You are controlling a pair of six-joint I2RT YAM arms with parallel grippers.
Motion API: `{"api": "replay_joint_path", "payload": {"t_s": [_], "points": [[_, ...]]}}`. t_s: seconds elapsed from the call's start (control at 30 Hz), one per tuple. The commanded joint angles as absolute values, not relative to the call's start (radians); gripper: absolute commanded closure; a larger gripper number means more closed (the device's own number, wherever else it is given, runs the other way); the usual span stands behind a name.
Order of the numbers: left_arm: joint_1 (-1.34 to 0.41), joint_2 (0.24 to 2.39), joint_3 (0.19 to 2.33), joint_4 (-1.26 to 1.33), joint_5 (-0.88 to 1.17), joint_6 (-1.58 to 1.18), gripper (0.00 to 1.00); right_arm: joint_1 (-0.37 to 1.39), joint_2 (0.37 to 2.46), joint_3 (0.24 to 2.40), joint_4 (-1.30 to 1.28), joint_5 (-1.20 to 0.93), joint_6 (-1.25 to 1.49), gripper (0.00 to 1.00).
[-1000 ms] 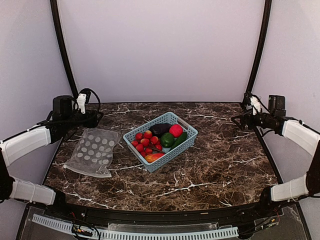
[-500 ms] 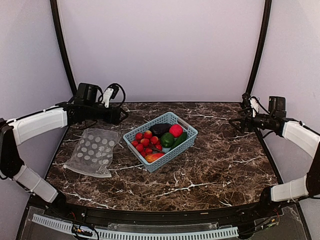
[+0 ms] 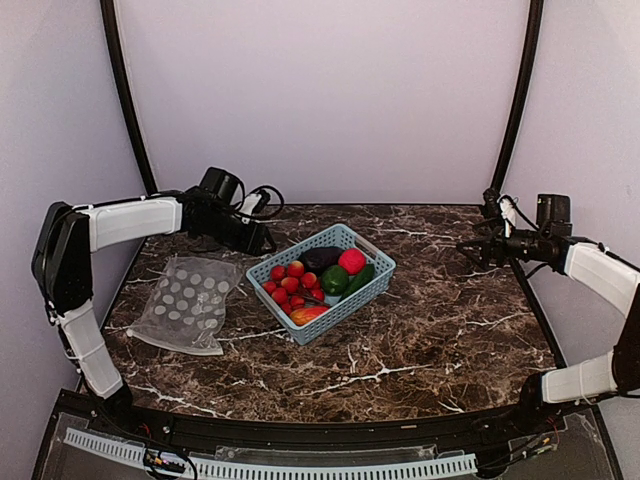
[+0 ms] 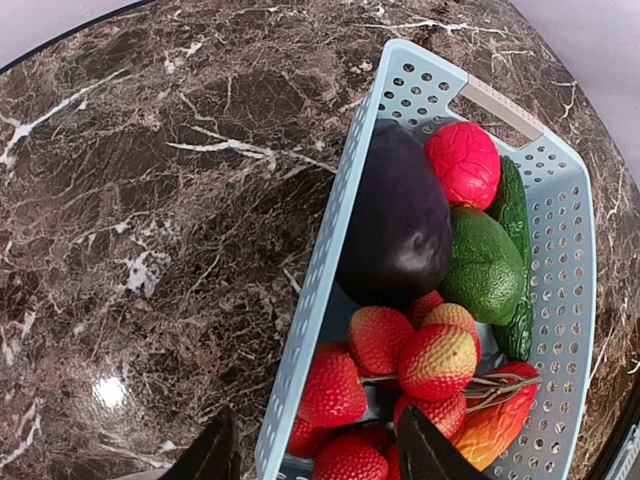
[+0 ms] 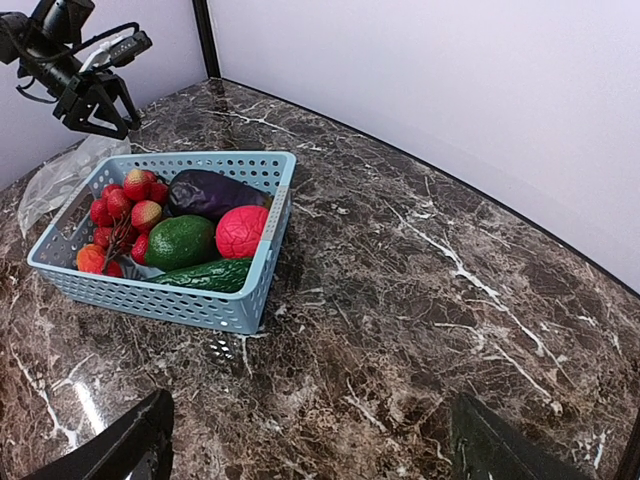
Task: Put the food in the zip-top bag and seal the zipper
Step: Adjust the bin at the corner of the board.
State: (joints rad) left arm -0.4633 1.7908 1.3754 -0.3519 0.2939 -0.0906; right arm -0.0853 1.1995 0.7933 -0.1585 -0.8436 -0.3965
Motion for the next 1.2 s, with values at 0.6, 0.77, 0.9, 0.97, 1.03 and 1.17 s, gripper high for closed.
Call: {"api": "replay_joint_path", "payload": {"t_s": [0.6,0.77,0.9,0.97,1.03,1.17], "points": [[-0.492,1.933,1.458,-0.434,0.170,-0.097,0.84,-0.081,1.205,0.794,-0.179,-0.851,-0.429,0.09],[-0.492,1.803,1.320,-0.402,0.086,-0.164,0.99,-0.081,1.208,0.796,-0.186,-0.851,-0.436,0.09],[-0.491,1.670,1.173,-0.376,-0.023,-0.252,0.99,-0.080,1.219,0.799,-0.190,-0.854,-0.437,0.09],[-0.491,1.611,1.105,-0.358,-0.066,-0.286,0.99,-0.076,1.230,0.804,-0.197,-0.856,-0.440,0.09],[-0.490,1.568,1.052,-0.358,-0.105,-0.312,0.99,-0.072,1.237,0.807,-0.201,-0.856,-0.442,0.09],[-0.489,1.512,0.996,-0.379,-0.114,-0.357,0.99,-0.063,1.240,0.807,-0.202,-0.859,-0.442,0.09]]}}
